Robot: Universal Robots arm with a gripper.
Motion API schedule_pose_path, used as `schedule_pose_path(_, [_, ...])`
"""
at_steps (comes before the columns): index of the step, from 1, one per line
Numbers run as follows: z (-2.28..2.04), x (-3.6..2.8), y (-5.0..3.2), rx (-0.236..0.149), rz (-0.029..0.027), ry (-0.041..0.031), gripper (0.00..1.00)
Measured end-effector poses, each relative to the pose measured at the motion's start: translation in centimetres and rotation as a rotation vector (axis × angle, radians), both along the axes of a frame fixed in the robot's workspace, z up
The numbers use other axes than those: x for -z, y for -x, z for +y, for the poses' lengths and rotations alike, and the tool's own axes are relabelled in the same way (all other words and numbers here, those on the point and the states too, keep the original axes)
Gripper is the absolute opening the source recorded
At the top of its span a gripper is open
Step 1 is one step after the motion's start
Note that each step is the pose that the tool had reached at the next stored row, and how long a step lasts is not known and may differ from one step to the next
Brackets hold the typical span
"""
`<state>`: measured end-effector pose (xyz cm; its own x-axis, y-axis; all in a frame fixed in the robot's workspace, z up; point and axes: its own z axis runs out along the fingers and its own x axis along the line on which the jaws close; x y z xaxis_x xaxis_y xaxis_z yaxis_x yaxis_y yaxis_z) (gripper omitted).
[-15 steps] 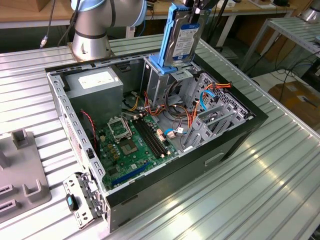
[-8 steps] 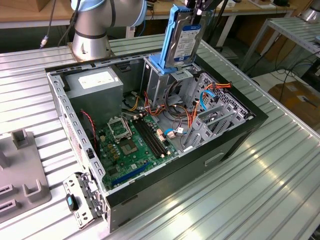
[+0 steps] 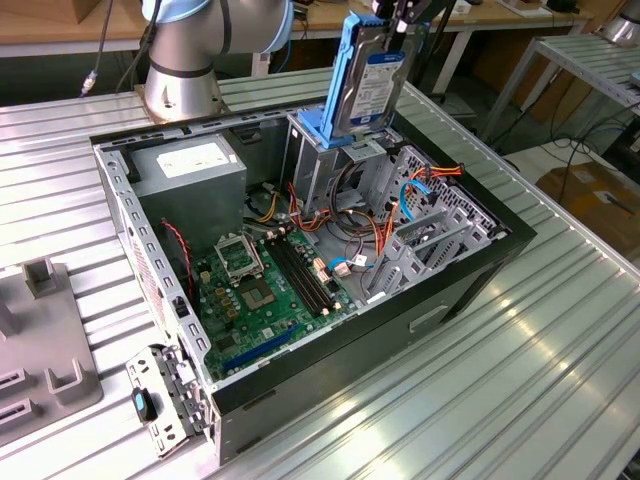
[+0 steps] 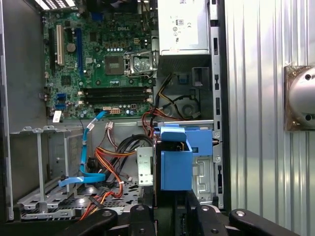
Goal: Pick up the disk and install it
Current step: 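Pick up the disk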
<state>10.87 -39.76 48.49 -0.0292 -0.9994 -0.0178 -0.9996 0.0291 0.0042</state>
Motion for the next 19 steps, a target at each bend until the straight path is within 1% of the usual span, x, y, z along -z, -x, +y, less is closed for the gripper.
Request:
schedule_pose_path(4, [-0.34,0.00,-0.01,0.000,-0.0001,0.0000,0.35])
schedule_pose_path(9, [-0.60,0.00,-0.01,0.000,-0.0001,0.0000,0.35])
schedule_pose_path(19, [-1.34,0.00,-0.09,0.000,0.0000,-0.0001,0.35])
